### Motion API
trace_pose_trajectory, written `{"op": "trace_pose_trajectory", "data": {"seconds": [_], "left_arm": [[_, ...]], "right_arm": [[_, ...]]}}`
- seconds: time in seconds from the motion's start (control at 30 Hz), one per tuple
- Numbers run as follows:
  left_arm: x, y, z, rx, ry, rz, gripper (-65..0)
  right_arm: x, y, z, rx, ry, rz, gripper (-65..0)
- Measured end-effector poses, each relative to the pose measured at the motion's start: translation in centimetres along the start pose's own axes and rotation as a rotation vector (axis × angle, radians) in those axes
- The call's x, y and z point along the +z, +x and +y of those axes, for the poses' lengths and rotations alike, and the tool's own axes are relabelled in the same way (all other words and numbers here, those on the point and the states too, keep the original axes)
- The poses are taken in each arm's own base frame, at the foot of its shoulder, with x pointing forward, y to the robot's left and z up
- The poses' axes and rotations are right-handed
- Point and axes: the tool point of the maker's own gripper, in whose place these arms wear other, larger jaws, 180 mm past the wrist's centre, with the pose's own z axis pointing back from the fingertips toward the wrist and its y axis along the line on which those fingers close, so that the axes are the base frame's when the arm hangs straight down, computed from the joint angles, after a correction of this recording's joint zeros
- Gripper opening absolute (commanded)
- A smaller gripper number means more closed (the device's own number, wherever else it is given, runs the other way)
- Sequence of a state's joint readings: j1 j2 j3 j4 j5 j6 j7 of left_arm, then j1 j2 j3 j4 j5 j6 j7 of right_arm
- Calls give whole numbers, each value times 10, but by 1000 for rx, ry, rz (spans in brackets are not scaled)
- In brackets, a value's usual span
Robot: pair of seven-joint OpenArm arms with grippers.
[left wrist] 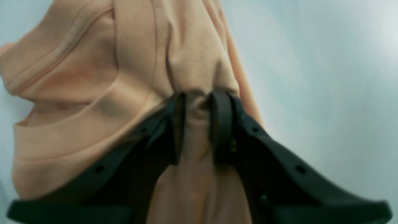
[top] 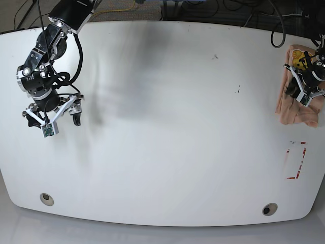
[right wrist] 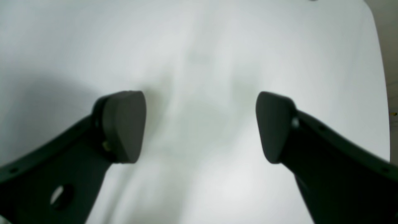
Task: Layout the t-shirt on the table in an organized manner, then fold the t-shirt properly
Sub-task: 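Carry the held bundle with the left gripper to the table edge, then release the bundle and lift the left gripper away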
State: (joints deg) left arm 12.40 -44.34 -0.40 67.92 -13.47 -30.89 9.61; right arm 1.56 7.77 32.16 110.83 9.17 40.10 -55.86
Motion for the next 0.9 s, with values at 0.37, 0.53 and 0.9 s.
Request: {"op": "trace_pose_trajectory", "data": {"seconds": [0.37,0.53,0.9], "left_arm": [[12,-19,26,13,65,69,-518],[20,-32,42,15,97,116,-518],[22,-29,65,-4,146,177,-518]], "right_arm": [[5,-2,0,10,-6,0,-119],[8,0,1,20,-11,-7,-119],[9,2,1,23,-12,-11,-119]]}}
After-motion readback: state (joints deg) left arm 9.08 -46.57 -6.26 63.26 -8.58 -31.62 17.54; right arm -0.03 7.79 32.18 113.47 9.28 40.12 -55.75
